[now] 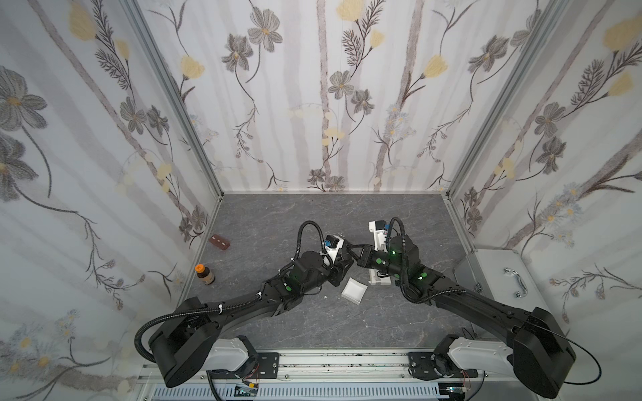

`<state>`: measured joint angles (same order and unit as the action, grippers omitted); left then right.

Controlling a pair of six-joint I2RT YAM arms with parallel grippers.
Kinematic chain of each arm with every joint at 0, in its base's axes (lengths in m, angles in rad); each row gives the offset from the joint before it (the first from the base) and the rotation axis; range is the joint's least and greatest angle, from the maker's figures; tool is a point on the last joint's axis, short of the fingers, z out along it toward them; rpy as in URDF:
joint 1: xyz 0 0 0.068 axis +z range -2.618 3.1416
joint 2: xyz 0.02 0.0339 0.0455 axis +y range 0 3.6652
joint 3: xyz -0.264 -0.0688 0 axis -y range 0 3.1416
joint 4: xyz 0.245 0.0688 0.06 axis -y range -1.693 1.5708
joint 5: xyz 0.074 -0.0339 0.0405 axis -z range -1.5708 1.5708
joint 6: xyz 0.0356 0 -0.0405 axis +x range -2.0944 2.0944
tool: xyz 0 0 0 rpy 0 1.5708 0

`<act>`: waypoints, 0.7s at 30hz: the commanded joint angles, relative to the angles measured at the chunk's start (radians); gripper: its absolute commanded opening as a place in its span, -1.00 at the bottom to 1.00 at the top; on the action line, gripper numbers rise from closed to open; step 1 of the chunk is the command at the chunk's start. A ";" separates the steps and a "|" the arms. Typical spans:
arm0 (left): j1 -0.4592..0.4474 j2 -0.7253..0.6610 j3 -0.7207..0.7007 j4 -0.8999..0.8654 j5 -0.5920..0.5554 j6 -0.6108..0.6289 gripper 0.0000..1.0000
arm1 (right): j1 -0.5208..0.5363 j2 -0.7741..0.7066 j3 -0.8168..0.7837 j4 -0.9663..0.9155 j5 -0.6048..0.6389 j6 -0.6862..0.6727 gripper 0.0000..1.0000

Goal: Take the necklace out of the lift-off lid jewelry box
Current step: Pick up the necklace from the inner lining.

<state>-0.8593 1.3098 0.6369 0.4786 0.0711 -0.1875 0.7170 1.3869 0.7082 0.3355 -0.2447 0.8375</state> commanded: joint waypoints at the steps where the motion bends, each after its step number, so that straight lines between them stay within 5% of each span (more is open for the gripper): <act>1: 0.000 -0.007 -0.002 0.073 -0.023 -0.013 -0.23 | 0.000 0.003 -0.008 0.049 -0.019 0.019 -0.97; 12: 0.000 -0.025 -0.016 0.070 -0.016 -0.010 -0.74 | -0.006 -0.006 -0.037 0.100 -0.046 0.040 -0.75; 21: 0.002 -0.087 -0.051 0.068 -0.028 -0.007 -1.00 | -0.045 -0.032 -0.125 0.295 -0.192 0.089 -0.57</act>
<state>-0.8585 1.2381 0.5896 0.5003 0.0555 -0.1894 0.6777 1.3613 0.5980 0.5041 -0.3599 0.8986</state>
